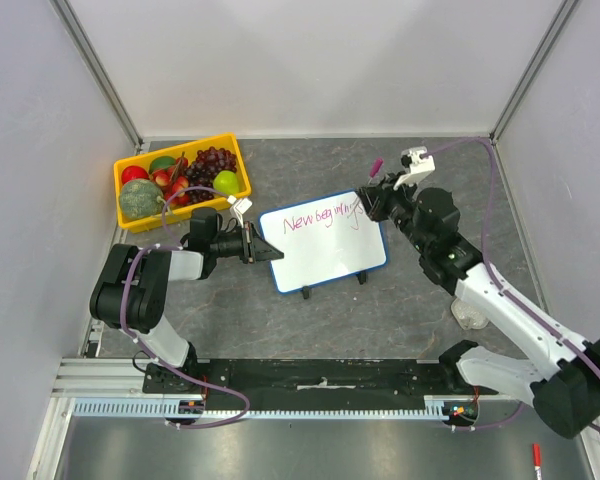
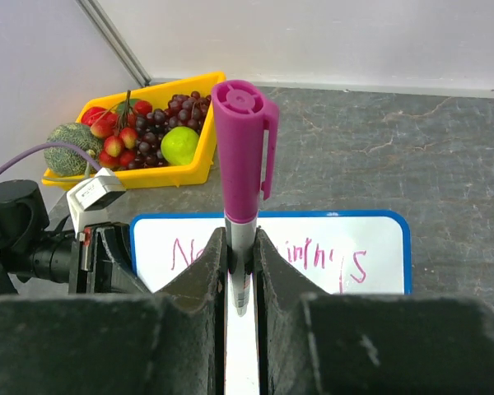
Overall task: Write a sentence on the whiteboard
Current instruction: Write with the whiteboard marker on the whiteboard.
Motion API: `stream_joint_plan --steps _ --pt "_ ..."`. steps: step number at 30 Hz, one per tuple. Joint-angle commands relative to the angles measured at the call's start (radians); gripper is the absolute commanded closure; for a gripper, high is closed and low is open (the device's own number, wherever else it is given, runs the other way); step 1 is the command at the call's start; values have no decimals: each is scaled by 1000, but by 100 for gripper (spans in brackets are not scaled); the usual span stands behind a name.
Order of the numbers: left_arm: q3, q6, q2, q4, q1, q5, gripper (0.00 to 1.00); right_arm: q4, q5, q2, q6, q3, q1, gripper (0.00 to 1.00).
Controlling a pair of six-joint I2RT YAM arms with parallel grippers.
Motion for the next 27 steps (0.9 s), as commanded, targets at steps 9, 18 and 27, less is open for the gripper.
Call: stream_joint_plan --steps 9,18,27 --pt "-3 82 -45 -27 -5 -102 85 71 51 -123 19 -159 46 100" --pt "-72 134 -338 -114 -2 -351 37 34 8 -158 44 -142 46 100" --pt "-59 257 -898 -415 -227 -961 26 54 -89 -149 88 -127 46 100"
